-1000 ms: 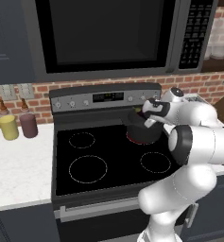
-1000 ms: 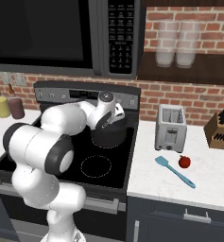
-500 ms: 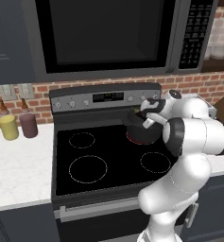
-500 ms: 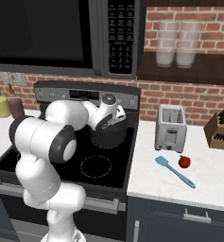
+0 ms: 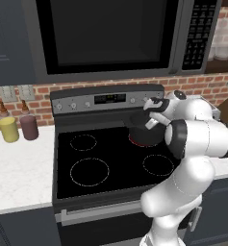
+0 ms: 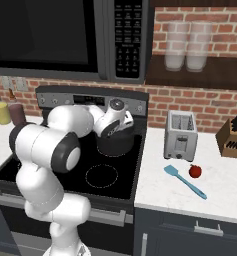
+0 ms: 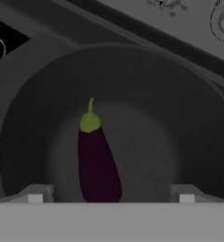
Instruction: Put the bell pepper and eggplant in the pot. Retrieve the spatula and lightly stir the vegetables in the pot.
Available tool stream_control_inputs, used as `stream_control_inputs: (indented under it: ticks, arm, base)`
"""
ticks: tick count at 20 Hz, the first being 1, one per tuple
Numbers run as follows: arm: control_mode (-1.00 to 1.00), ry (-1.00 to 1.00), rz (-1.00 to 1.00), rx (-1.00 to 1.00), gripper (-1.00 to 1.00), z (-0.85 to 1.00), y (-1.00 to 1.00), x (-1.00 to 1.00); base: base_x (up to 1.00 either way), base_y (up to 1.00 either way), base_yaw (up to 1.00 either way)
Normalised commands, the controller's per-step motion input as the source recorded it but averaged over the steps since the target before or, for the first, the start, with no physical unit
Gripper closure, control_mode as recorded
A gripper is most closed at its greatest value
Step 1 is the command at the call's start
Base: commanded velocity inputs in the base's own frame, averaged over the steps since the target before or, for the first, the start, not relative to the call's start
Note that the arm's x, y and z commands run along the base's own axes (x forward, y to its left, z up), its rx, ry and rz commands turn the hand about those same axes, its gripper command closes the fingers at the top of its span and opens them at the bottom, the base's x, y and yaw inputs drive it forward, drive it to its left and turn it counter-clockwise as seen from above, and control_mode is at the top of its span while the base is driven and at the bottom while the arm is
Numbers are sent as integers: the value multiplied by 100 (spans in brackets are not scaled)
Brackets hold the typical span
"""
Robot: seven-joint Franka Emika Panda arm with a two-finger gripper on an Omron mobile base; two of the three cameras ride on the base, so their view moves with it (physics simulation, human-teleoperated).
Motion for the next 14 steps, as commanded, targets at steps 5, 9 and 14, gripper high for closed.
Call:
stream_control_inputs:
  ticks: [5, 9, 14]
  arm:
    - [-100, -10, 0, 6, -100, 80, -3, -60]
    - [-100, -10, -1, 5, -100, 99, -25, -100]
    - [-100, 3, -12, 7, -100, 66, -61, -98]
  base:
    - [0, 0, 0]
    - [0, 0, 0]
    - [0, 0, 0]
